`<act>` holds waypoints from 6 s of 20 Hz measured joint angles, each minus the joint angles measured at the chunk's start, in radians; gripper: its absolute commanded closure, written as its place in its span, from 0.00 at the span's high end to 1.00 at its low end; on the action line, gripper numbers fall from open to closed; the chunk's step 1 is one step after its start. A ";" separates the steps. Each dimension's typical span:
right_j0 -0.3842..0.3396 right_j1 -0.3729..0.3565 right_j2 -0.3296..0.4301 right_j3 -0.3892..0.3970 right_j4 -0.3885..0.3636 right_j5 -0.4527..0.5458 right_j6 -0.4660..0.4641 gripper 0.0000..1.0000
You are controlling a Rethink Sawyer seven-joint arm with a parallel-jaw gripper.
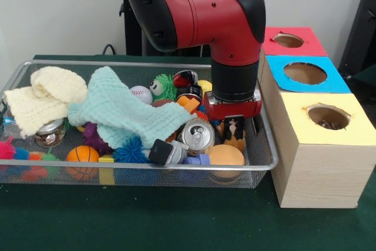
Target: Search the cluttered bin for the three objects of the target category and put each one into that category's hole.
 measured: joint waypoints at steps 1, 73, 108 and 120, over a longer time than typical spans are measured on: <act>0.001 0.000 -0.001 0.000 0.000 0.000 0.000 0.00; 0.140 -0.592 -0.024 0.545 0.332 0.051 0.000 0.00; 0.430 -0.501 -0.288 0.592 0.453 -0.126 0.008 0.00; 0.487 -0.447 -0.353 0.590 0.535 -0.212 0.008 0.00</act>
